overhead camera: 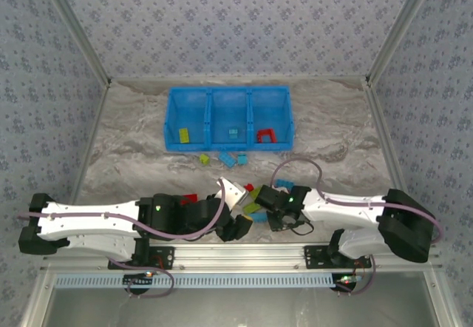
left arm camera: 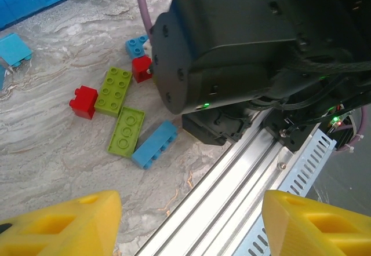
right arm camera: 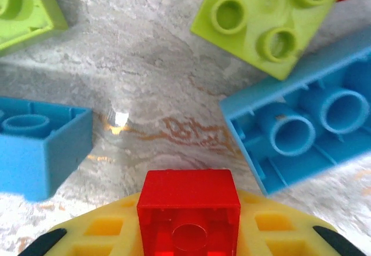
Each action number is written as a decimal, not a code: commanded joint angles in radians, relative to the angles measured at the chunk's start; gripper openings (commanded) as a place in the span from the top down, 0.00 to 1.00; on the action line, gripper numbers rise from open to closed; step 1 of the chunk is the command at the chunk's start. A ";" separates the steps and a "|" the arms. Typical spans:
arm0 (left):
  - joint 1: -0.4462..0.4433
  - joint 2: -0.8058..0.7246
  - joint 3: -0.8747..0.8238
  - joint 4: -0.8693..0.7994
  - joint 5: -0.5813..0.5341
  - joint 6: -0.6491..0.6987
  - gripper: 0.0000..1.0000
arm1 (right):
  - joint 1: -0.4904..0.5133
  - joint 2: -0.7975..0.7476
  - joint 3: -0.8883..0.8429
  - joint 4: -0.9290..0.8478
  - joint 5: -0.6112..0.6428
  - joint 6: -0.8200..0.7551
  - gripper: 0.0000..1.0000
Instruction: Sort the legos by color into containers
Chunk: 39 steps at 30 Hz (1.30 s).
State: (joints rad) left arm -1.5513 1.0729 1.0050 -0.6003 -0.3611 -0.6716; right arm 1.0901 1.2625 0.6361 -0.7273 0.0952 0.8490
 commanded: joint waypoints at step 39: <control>0.538 0.529 0.763 -0.139 0.117 0.151 0.31 | -0.719 1.008 1.342 -0.018 -0.148 -0.455 0.66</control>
State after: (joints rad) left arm -0.9962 1.5589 1.6833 -0.6903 -0.2203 -0.5652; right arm 0.3790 2.2421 1.9182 -0.7197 -0.0090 0.4301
